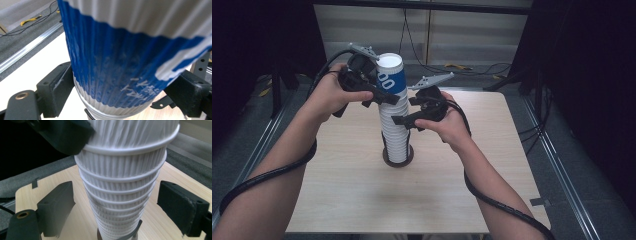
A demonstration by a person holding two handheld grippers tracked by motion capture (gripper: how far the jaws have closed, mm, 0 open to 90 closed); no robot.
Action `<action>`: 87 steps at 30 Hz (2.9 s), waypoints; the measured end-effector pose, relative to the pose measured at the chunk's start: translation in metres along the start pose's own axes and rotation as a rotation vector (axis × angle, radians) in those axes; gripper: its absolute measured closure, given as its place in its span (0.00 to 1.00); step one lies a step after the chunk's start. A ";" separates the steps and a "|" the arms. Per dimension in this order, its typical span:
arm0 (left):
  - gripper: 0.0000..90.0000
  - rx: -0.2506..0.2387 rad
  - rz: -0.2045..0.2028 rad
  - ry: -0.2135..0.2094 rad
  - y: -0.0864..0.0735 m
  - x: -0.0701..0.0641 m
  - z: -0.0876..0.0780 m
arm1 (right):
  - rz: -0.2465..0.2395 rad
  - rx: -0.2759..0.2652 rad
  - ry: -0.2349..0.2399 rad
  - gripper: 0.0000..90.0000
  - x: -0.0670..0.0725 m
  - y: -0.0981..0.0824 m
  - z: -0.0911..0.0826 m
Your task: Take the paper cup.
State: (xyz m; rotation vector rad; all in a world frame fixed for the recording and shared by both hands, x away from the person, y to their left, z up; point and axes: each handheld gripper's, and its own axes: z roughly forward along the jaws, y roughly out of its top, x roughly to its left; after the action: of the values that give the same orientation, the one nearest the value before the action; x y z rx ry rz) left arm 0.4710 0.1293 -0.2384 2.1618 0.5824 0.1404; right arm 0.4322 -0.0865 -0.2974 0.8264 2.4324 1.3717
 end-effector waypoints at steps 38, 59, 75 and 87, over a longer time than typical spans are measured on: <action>0.15 -0.084 0.013 0.013 -0.014 0.000 0.007 | 0.018 -0.059 -0.033 0.14 0.004 0.009 0.008; 0.16 -0.062 0.007 0.024 -0.011 -0.001 0.006 | 0.004 -0.060 -0.074 0.17 0.007 0.013 0.011; 0.16 -0.063 -0.005 0.030 -0.009 0.000 0.004 | 0.020 -0.064 -0.070 0.18 0.006 0.012 0.011; 0.17 -0.065 -0.017 0.024 -0.006 -0.001 0.001 | 0.021 -0.058 -0.071 0.18 0.006 0.012 0.011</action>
State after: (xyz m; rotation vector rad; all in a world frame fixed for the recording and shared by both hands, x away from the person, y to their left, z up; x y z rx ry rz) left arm 0.4684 0.1310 -0.2437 2.0943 0.6019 0.1740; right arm 0.4365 -0.0705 -0.2925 0.8737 2.3260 1.3883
